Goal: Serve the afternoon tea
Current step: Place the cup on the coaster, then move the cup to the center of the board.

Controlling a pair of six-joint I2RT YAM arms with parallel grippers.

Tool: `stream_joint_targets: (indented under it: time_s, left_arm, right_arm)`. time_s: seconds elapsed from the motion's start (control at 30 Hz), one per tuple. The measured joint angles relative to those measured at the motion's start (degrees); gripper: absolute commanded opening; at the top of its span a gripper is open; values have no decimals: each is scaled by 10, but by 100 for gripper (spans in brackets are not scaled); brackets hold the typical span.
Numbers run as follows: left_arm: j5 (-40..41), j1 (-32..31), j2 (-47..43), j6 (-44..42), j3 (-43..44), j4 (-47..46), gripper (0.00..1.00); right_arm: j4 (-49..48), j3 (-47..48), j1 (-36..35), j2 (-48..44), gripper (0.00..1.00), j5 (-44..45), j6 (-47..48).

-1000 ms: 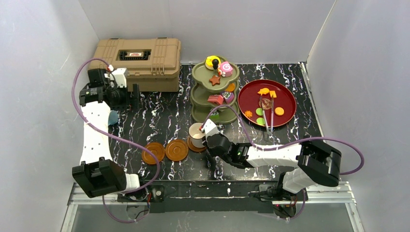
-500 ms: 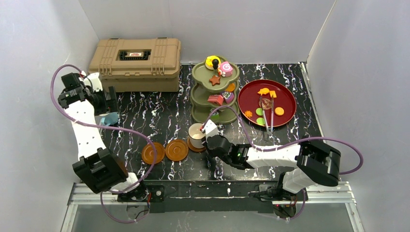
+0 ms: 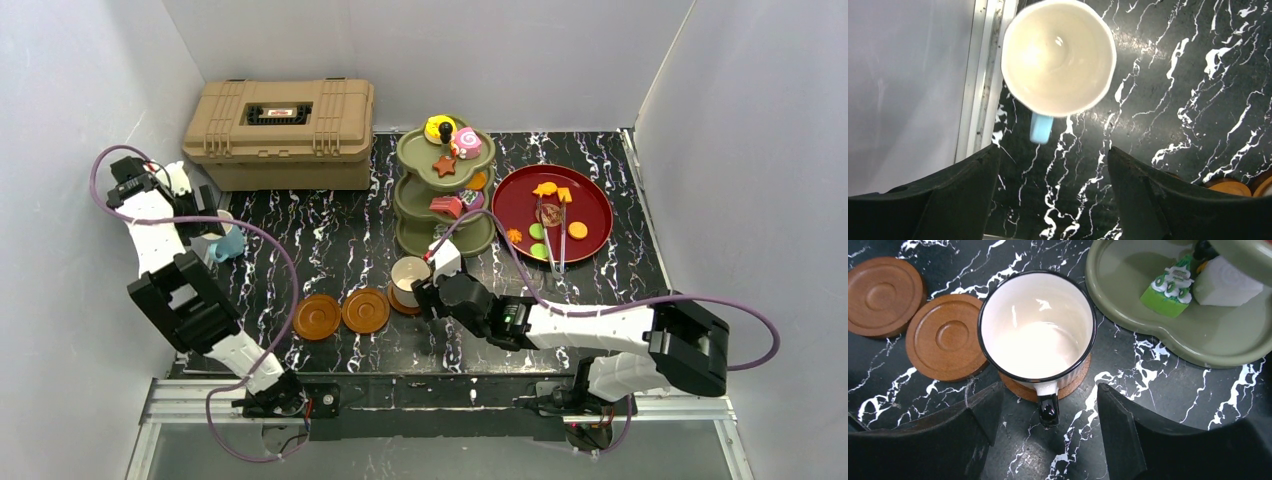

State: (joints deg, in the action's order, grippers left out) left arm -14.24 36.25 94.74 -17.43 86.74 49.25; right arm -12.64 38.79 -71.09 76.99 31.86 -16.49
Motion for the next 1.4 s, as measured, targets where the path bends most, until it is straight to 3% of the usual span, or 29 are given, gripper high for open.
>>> stream_joint_targets:
  time_s: [0.3,0.5,0.57,0.73,0.87,1.07,1.4]
  left_arm:
    - [-3,0,96,-18,69,-26,53]
    - [-3,-1,124,-60,73,-43,51]
    - [-2,-2,132,-71,73,-50,43]
    - [4,-12,136,-85,64,-72,9]
    - [-2,-23,133,-67,55,-85,1]
    - [-17,-31,70,6,-24,-88,0]
    - [-31,-97,-150,195,-261,-77,5]
  right_arm:
    - [23,7,-18,-36,75,15,-3]
    - [36,28,-34,-35,73,22,-3]
    - [36,33,-37,-35,71,25,-3]
    - [37,38,-40,-35,66,26,-3]
    - [38,39,-42,-34,65,28,-3]
    - [39,39,-44,-34,65,30,-3]
    - [39,39,-44,-34,66,36,-3]
